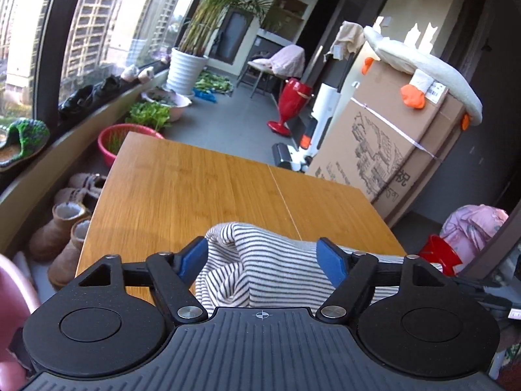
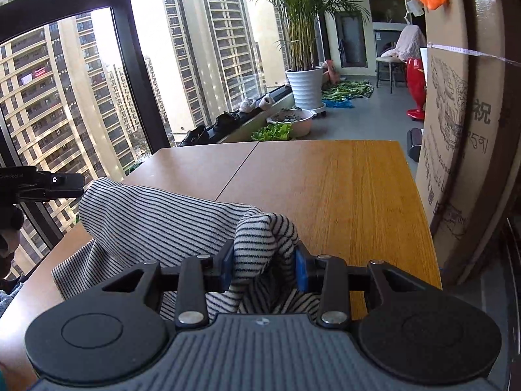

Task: Fold clothes

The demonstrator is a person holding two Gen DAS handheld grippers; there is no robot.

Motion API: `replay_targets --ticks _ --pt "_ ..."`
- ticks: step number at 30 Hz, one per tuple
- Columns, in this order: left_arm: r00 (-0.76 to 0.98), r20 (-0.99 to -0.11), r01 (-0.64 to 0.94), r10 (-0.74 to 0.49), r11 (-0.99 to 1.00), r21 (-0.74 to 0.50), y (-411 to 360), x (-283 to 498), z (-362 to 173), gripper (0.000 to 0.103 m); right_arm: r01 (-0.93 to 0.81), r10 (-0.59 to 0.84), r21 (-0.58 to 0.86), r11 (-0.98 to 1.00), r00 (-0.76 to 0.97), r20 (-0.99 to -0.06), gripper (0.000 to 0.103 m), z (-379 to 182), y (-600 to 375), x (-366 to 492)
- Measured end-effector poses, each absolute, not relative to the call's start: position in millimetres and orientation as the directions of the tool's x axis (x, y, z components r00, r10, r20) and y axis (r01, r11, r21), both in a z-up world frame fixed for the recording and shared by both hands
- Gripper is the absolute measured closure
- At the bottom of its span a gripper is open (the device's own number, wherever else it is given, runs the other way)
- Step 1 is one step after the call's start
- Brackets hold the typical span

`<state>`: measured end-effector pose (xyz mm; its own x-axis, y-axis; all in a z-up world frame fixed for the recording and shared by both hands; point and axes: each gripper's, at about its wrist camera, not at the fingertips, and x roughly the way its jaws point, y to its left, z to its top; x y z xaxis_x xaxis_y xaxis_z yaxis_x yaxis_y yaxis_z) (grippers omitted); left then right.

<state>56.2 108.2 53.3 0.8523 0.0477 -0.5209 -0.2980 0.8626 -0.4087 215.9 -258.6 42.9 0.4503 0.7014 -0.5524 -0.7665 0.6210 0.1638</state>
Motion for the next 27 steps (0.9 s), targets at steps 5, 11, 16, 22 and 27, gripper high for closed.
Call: replay_targets --ticks 5,11,16,22,27 --pt "0.81 -0.587 -0.327 0.0 0.831 -0.451 113 95 31 0.036 -0.769 0.706 0.17 0.616 0.443 -0.552 0.065 45 -271 197" --pt "0.804 -0.594 -0.286 0.029 0.895 -0.343 81 68 28 0.058 -0.626 0.754 0.473 0.621 0.312 -0.578 0.055 55 -304 228" --pt "0.793 -0.609 -0.258 0.02 0.916 -0.306 55 20 22 0.058 -0.419 0.779 0.664 0.619 0.221 -0.586 0.047 41 -315 256" --pt "0.786 -0.618 -0.236 -0.006 0.921 -0.309 42 -8 24 0.057 -0.274 0.801 0.754 0.597 0.16 -0.576 0.044 34 -317 271" --pt "0.786 -0.619 -0.256 0.002 0.911 -0.322 43 -6 23 0.057 -0.245 0.812 0.775 0.582 0.125 -0.57 0.048 28 -290 288"
